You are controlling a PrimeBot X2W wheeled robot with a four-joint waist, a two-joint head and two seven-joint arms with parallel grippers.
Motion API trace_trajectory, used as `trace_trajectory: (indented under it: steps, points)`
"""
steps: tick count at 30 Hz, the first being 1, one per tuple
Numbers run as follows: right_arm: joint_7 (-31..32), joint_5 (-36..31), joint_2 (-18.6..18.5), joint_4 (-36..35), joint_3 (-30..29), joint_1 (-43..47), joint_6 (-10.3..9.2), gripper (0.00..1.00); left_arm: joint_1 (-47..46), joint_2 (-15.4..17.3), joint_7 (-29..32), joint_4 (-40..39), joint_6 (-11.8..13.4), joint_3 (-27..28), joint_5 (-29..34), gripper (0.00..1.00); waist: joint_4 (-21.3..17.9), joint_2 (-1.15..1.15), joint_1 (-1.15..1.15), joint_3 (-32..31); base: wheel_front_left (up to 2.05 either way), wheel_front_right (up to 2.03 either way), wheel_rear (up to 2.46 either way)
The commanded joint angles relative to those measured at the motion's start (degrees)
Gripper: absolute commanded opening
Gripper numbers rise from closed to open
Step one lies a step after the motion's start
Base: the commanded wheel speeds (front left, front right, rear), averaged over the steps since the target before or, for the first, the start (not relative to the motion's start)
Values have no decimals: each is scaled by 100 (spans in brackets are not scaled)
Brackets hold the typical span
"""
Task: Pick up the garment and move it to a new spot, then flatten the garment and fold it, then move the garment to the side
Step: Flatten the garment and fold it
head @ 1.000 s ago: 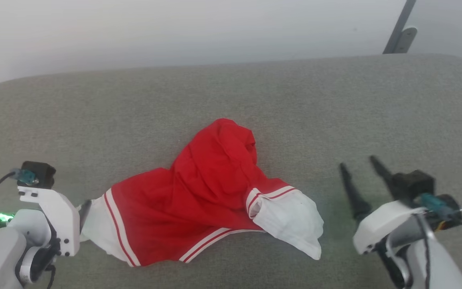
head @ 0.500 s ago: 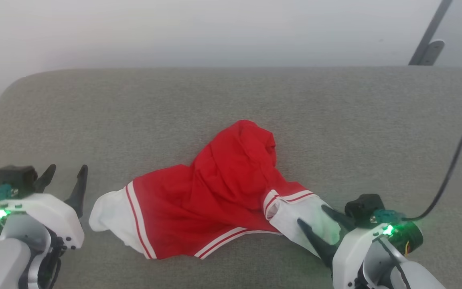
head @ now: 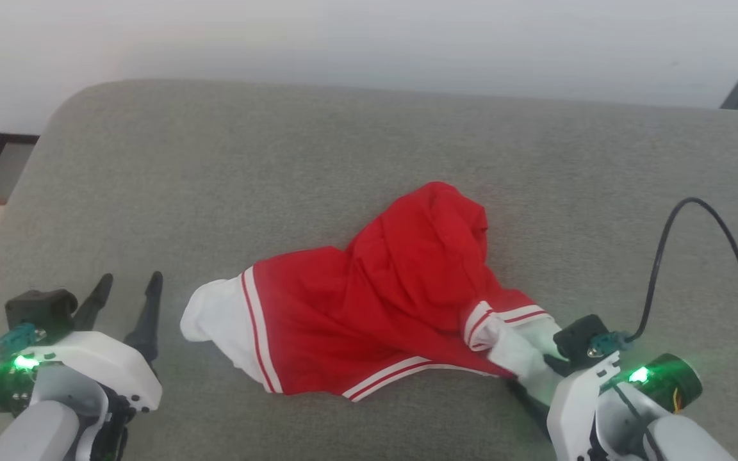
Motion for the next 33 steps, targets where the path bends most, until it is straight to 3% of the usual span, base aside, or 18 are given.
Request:
trace_trajectory:
  steps: [1,2,3,9,18,26,27,30,32,33]
  points:
    - [24,-49,14,39,-21,-58,0,50,-11,-32,-25,19,-12,-15,18,100,88,0,0,58,0,0,0]
    - [41,-58,47,59,-58,-64,0,17,-41,-50,-36,28,-16,-24,25,100,112,0,0,71,0,0,0]
    - [46,-74,62,58,-82,-78,0,0,-58,-77,-47,39,-15,-23,10,100,132,0,0,80,0,0,0]
    - [209,264,109,-181,-382,-42,0,0,-94,-137,-100,95,-53,-46,-18,100,170,0,0,75,0,0,0]
    - [345,914,295,-468,-1443,-186,0,0,-68,-160,-117,166,-121,-120,-5,100,163,0,0,-2,0,0,0]
    - [29,616,486,469,-2192,-846,1,0,-154,-203,-84,216,-201,-237,49,100,256,0,0,-15,0,0,0]
    - [-34,530,472,618,-2176,-946,0,5,-168,-214,-77,226,-213,-251,51,100,274,0,0,-10,0,0,0]
    - [-153,360,502,1144,-2162,-1240,0,9,-216,-242,-68,251,-252,-305,79,100,336,0,0,6,0,0,0]
    - [-197,339,559,1542,-2145,-1447,0,20,-262,-259,-75,276,-277,-330,92,100,367,0,0,25,0,0,0]
    - [-217,254,543,1740,-2127,-1546,0,20,-287,-271,-75,285,-293,-339,99,100,389,0,0,38,0,0,0]
